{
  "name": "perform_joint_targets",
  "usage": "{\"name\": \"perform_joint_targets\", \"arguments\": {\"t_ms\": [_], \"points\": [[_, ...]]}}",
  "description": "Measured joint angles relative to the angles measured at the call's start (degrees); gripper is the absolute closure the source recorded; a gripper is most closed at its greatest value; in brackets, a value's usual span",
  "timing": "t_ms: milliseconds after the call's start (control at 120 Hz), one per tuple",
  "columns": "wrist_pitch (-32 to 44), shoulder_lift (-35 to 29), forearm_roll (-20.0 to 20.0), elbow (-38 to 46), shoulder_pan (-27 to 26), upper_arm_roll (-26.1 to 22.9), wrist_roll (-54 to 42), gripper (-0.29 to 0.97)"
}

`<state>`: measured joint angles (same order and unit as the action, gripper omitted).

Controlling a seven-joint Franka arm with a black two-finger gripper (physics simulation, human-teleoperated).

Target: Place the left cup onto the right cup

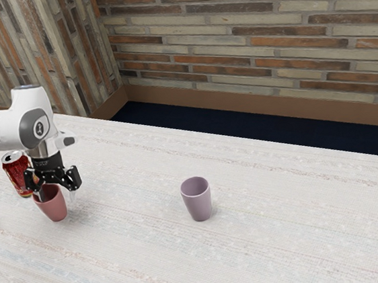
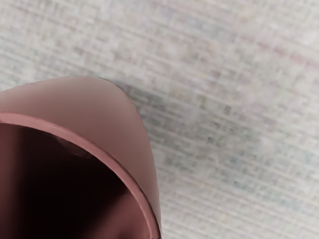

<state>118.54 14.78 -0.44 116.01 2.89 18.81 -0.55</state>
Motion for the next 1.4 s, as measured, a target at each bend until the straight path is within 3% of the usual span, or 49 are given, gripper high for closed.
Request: {"name": "perform_joint_targets", "arguments": {"t_ms": [217, 408, 700, 900, 1208, 1400], "points": [[0.2, 0.2, 0.1, 0.0, -0.4, 0.0, -0.2, 0.5], [0.2, 0.2, 0.8, -0.1, -0.5, 0.1, -0.4, 0.7], [-3.0, -1.5, 7.0, -6.4, -1.5, 0.3, -0.5, 0.77], [-5.7, -1.6, 8.6, -10.4, -3.2, -0.1, -0.6, 0.78], [-12.3, 5.7, 7.8, -29.5, -4.6, -10.9, -0.6, 0.79], [-14.5, 9.3, 7.1, -34.7, -5.0, -17.3, -0.3, 0.79]]}}
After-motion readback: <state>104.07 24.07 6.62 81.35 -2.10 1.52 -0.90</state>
